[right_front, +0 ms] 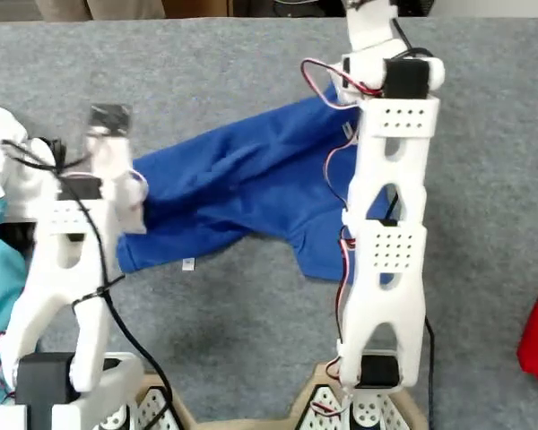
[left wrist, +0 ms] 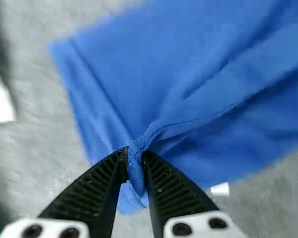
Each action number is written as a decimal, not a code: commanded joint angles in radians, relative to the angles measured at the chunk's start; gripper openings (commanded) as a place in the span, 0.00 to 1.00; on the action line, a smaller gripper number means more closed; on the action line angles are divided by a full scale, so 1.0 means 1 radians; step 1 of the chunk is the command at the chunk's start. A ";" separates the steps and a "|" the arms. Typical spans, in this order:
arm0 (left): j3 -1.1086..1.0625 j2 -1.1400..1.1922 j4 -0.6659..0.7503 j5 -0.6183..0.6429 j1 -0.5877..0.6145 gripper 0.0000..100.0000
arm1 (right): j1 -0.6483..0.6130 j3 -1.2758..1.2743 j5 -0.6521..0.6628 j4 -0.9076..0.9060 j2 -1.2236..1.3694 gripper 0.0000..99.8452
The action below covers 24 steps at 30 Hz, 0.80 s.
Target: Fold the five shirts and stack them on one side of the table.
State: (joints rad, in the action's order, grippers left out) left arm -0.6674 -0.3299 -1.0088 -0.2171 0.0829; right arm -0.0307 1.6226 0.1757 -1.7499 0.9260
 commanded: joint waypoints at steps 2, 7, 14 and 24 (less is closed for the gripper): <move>-0.012 -0.013 -0.012 -0.006 -0.020 0.02 | 0.062 0.045 -0.003 -0.035 -0.111 0.01; -0.012 -0.012 -0.031 -0.006 0.020 0.02 | 0.096 0.039 0.049 -0.037 -0.150 0.00; -0.015 -0.005 -0.037 -0.040 0.074 0.02 | 0.101 0.036 0.083 -0.038 -0.154 0.00; -0.020 -0.005 -0.071 -0.057 0.069 0.02 | 0.102 -0.223 0.118 -0.038 -0.240 0.00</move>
State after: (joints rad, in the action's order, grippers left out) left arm -0.6905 -0.3299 -1.0687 -0.2647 0.1412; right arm 0.0476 1.4784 0.2662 -1.7714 0.8078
